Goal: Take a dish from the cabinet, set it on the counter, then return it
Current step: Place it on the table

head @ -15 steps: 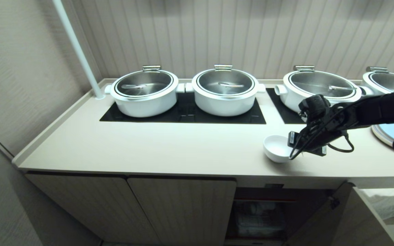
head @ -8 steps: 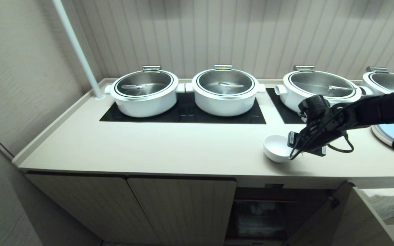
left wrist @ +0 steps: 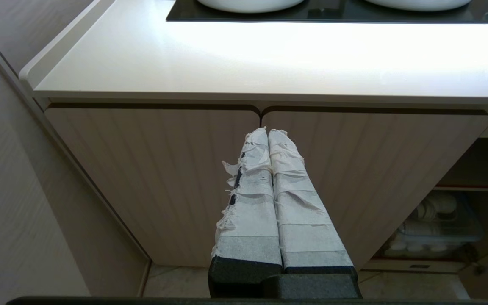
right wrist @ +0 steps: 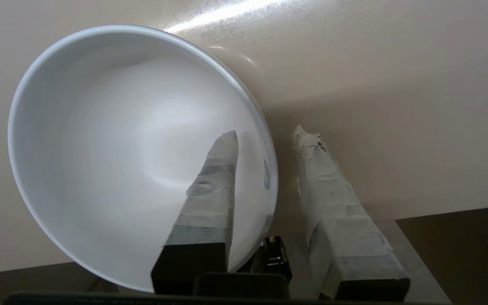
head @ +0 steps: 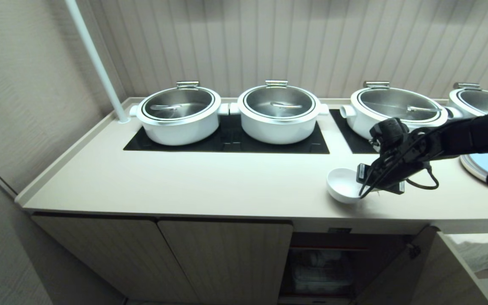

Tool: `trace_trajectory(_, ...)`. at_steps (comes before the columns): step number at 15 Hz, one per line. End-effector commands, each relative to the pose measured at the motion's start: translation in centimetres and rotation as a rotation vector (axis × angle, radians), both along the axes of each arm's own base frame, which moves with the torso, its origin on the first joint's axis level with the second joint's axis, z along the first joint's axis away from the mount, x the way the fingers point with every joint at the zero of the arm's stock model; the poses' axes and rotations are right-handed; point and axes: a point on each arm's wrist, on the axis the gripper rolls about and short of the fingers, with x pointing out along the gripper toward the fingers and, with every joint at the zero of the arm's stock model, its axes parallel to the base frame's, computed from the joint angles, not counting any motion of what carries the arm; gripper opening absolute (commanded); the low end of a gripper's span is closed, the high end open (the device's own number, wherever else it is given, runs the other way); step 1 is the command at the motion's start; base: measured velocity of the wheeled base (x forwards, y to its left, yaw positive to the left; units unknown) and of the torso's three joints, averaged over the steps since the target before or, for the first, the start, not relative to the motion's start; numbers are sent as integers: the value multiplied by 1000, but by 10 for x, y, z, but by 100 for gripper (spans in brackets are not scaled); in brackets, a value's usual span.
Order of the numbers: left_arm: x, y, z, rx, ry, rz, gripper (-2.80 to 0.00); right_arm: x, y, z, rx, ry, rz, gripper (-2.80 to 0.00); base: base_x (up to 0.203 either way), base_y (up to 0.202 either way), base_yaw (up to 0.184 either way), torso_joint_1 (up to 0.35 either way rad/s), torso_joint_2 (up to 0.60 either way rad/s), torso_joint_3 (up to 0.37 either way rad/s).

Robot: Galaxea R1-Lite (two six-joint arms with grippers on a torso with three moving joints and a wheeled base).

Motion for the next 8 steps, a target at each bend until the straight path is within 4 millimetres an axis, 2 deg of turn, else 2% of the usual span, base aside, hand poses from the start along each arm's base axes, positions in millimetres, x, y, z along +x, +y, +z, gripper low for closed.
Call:
trace_trajectory(1,0,0,0,-1,-1,0,-280,0,0,2,-2,-7,-3,0,0,0,0,0,0,0)
trace_trajectory(8,0,0,0,-1,0,0,-280,-1,1,5,-8,-19,-7,0,0,0,0,0,0,0)
